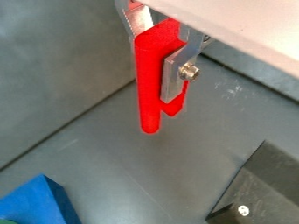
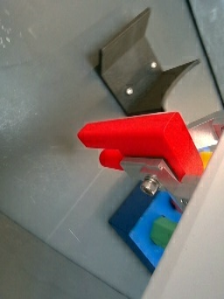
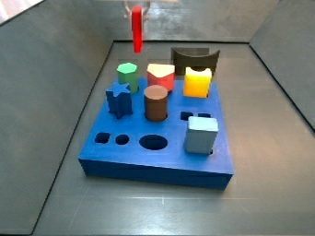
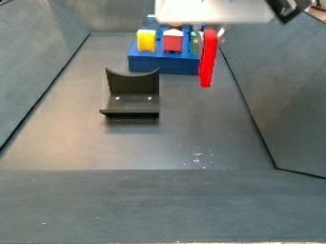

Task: Pick up the square-circle object. Move up. Rotate the square-circle object. Move to above the board. Insert the square-circle object.
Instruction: Rotate the square-circle object.

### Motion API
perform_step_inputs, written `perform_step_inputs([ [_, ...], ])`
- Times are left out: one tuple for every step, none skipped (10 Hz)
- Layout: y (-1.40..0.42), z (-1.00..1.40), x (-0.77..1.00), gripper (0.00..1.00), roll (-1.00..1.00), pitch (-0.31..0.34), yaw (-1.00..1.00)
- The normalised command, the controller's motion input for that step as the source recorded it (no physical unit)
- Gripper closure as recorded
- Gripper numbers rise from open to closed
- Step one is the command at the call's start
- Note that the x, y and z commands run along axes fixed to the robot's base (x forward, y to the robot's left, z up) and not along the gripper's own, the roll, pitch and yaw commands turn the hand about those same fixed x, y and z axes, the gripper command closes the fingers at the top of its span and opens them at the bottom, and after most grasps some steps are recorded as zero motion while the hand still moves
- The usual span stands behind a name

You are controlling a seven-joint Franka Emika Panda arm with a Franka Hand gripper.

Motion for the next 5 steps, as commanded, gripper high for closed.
perform_step_inputs([
  [0.01,-1.0,0.03,1.0,0.06,-0.049,0.02],
  [0.01,-0.81,0.02,1.0,0.07,-0.044,0.02],
  [0.01,-0.66,0.02,1.0,0.07,-0.045,0.02],
  [0.01,-0.51,0.02,1.0,0.08,-0.041,0.01],
  [0.01,-0.37,0.03,1.0,0.09,-0.037,0.01],
])
